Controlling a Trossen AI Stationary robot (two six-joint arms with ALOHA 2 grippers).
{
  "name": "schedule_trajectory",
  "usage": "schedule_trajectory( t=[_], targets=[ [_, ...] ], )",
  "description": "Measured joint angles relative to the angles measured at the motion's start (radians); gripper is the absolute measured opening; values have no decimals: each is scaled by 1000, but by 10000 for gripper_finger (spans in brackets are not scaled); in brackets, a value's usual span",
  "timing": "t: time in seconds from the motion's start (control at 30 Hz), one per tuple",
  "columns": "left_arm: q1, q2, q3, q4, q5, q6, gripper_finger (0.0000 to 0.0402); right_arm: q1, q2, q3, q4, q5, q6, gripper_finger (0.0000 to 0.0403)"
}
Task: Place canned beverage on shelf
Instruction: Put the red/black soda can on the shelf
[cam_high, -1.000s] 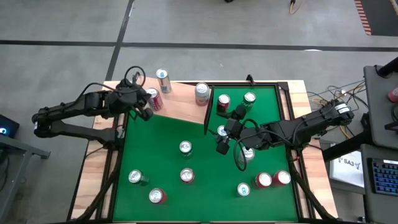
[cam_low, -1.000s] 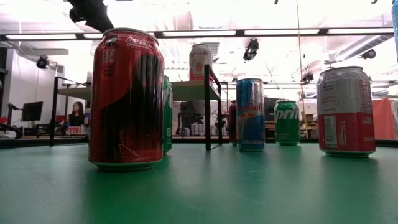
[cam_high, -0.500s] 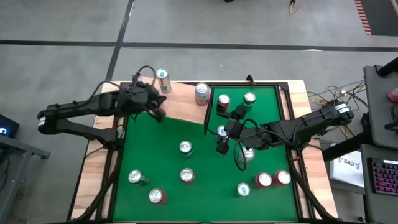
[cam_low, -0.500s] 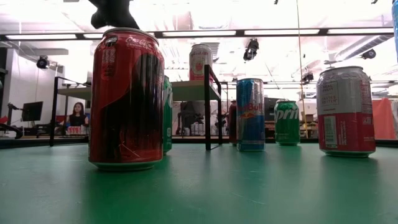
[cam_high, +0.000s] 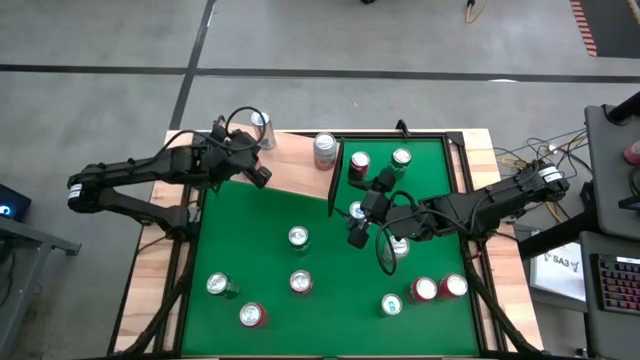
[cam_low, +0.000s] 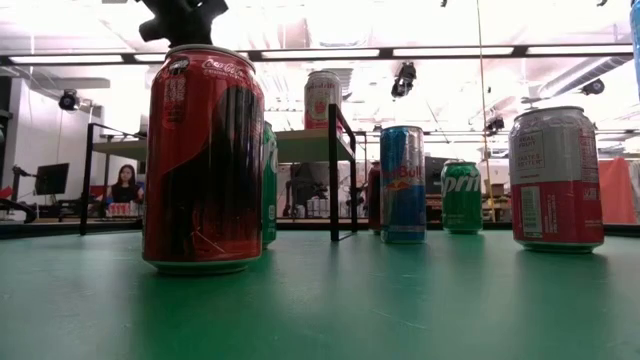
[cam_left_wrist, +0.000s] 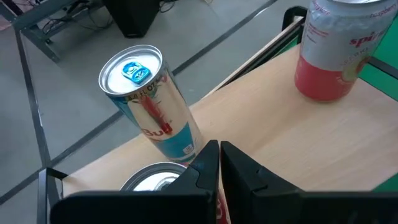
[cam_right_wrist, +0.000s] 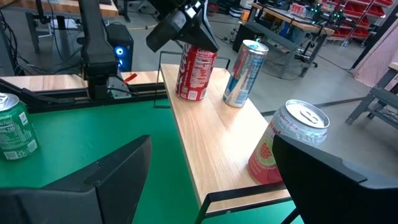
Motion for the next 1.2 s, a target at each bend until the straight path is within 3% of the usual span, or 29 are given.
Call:
schedule_trajectory(
  t=[1.2],
  targets=[
    [0, -37, -5, -199, -107, -140, 0, 0, 0, 0, 1, 0, 8, 325]
  ],
)
